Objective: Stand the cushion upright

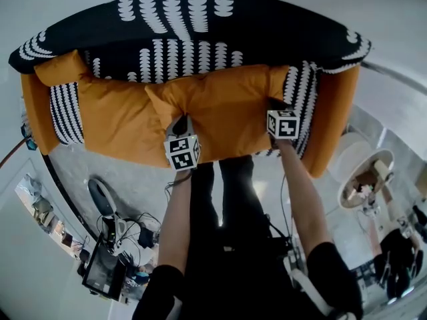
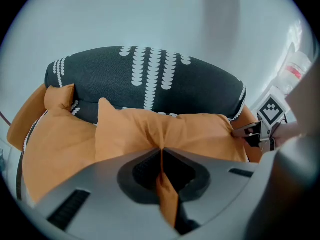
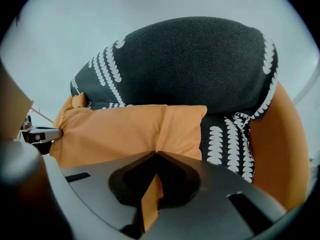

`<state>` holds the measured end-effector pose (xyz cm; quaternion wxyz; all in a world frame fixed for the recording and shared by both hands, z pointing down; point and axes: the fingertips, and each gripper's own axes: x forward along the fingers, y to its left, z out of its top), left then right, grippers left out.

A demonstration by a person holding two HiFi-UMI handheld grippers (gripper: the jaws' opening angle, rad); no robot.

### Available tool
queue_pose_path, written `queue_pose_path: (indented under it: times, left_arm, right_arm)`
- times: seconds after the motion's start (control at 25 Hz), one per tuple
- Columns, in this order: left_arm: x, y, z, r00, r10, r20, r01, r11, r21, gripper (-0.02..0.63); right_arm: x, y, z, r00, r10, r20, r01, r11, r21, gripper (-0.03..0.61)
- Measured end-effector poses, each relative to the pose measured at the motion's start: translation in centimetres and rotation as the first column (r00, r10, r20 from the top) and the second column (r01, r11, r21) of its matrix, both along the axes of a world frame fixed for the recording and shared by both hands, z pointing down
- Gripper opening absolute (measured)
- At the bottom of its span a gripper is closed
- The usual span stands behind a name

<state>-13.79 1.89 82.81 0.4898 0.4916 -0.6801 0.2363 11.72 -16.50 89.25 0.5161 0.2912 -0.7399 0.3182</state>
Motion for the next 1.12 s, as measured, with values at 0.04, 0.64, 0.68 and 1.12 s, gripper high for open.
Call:
queue_pose_path:
  times: [0.04, 0.64, 0.68, 1.12]
  left_arm:
    - [0.1, 0.2, -0.2, 1.0, 0.003, -0.001, -0.003, 1.0, 0.002, 0.011]
    - [2.7, 2.6, -2.4, 0.998, 0.063, -0.023, -0.063, 0.998, 0.032, 0.005]
    - [3.0, 2.6, -2.7, 0.997, 0.073, -0.023, -0.072, 0.997, 0.037, 0.005]
    - [4.3, 0.5, -5.9, 0.988, 0.153, 0.004, -0.152, 0.98, 0.127, 0.003]
  right_arm:
    - [0.0, 0.2, -0.3, 1.0, 0.0, 0.006, 0.0, 1.0, 0.004, 0.002]
    - [2.6, 3.0, -3.3, 0.997, 0.053, 0.057, -0.055, 0.998, 0.026, -0.002]
    - [2.9, 3.1, -3.6, 0.996, 0.058, 0.067, -0.06, 0.998, 0.027, -0.002]
    - [5.3, 2.6, -7.8, 0.986, 0.12, 0.118, -0.131, 0.987, 0.096, -0.002]
